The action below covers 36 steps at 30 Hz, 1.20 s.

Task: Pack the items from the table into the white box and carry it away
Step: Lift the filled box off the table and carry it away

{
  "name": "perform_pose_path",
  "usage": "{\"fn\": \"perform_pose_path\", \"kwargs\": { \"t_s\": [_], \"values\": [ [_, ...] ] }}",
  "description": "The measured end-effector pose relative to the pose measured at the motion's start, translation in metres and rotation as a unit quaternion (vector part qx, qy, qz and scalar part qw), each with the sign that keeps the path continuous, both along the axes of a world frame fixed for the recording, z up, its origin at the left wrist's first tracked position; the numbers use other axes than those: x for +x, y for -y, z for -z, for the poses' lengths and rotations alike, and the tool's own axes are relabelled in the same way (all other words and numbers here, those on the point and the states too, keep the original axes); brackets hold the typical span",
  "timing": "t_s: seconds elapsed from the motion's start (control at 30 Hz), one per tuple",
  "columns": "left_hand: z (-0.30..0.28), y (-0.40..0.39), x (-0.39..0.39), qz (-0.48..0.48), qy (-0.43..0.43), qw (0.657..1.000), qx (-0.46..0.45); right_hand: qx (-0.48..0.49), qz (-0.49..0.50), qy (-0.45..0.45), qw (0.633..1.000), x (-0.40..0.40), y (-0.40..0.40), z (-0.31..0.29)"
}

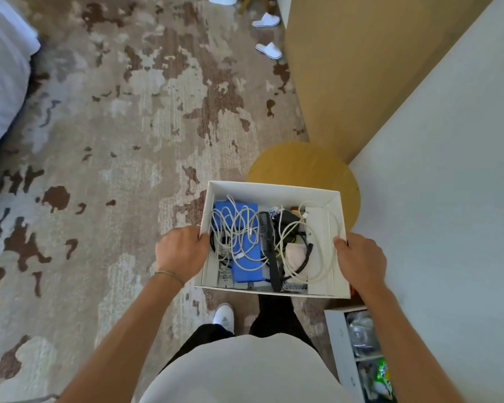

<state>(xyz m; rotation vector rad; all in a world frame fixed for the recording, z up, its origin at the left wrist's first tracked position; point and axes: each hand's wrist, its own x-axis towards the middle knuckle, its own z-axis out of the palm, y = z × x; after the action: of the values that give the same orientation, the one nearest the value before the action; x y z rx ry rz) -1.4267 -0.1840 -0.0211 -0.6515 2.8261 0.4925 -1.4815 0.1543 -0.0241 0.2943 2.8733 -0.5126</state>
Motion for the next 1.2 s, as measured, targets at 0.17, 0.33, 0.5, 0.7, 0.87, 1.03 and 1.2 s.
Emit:
{"fn": "perform_pose_path", "kwargs": {
  "t_s": [0.17,0.33,0.5,0.7,0.87,1.03,1.2],
  "values": [
    [0.018,-0.036,-0.06,0.001,0.031,1.0,-0.004,0.001,0.001,0.036,0.999,-0.064,-0.035,0.021],
    [0.05,-0.067,-0.124,0.004,0.076,0.997,-0.022,-0.006,0.004,0.067,0.998,-0.129,-0.065,0.053],
    [0.089,-0.094,-0.178,0.006,0.107,0.994,-0.028,0.002,-0.012,0.087,0.996,-0.182,-0.086,0.092],
    [0.138,-0.118,-0.227,0.037,0.137,0.989,-0.04,0.008,-0.009,0.093,0.996,-0.232,-0.107,0.144],
    [0.18,-0.13,-0.263,0.059,0.155,0.985,-0.05,0.003,-0.012,0.093,0.996,-0.259,-0.12,0.186],
    [0.212,-0.136,-0.29,0.073,0.159,0.984,-0.045,0.012,-0.015,0.092,0.996,-0.281,-0.131,0.218],
    [0.231,-0.136,-0.31,0.08,0.164,0.982,-0.041,0.009,-0.014,0.094,0.995,-0.298,-0.135,0.237]
  ]
}}
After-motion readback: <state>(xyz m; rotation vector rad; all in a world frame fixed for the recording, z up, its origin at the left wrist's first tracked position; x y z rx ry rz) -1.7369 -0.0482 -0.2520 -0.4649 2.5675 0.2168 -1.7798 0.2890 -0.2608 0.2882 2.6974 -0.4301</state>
